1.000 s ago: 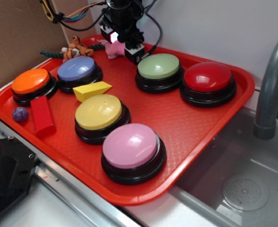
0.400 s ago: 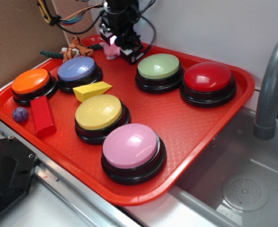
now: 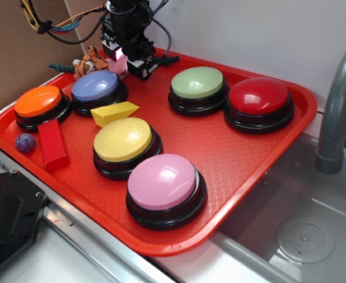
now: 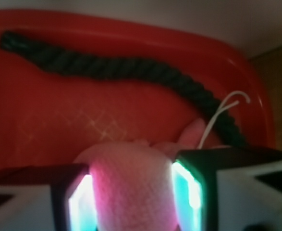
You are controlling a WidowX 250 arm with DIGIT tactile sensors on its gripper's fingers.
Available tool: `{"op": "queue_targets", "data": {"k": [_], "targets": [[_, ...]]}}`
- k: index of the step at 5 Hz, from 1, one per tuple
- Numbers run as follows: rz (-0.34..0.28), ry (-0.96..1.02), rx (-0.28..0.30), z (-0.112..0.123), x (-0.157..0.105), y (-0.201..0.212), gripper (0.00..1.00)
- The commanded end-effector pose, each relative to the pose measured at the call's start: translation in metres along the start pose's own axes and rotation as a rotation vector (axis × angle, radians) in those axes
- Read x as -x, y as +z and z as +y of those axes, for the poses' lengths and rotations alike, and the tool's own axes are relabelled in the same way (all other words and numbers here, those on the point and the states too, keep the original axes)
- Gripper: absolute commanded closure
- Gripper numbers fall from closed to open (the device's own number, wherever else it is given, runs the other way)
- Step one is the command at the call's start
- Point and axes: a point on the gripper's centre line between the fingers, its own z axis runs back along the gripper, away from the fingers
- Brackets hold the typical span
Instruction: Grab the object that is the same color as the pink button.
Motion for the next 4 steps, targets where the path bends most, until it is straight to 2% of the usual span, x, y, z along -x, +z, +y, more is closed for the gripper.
{"op": "queue_targets", "data": {"k": [1,2,3,4], "targets": [[-0.044,0.039,0.016,-0.002,-0.023,0.063,1.00],[-0.038,0.033,0.138,-0.022,-0.021,0.093,1.00],[-0.020,0.017,0.322,-0.039,-0.008,0.113,1.00],[0.036,-0.021,0.370,-0.049,0.010,0.115,1.00]]}}
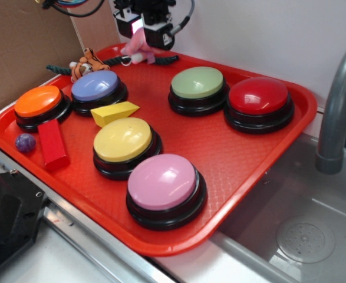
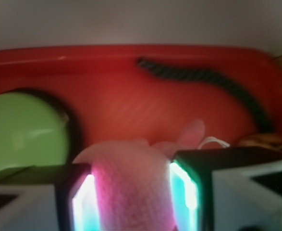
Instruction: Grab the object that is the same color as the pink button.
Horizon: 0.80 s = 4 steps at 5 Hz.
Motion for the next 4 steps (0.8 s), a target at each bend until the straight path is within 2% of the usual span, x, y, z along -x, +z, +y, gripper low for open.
{"op": "queue_targets", "data": {"k": [1,2,3,4], "targets": [[-0.004,-0.017,0.076,-0.005,0.034,0.026,1.00],[0.001,-0.006,0.059,-0.008,0.053,0.028,1.00],[-0.034,-0.037,0.091,-0.010,0.065,0.031,1.00],[0.095,-0.089,-0.002,-0.004,0.060,0.037,0.36]]}}
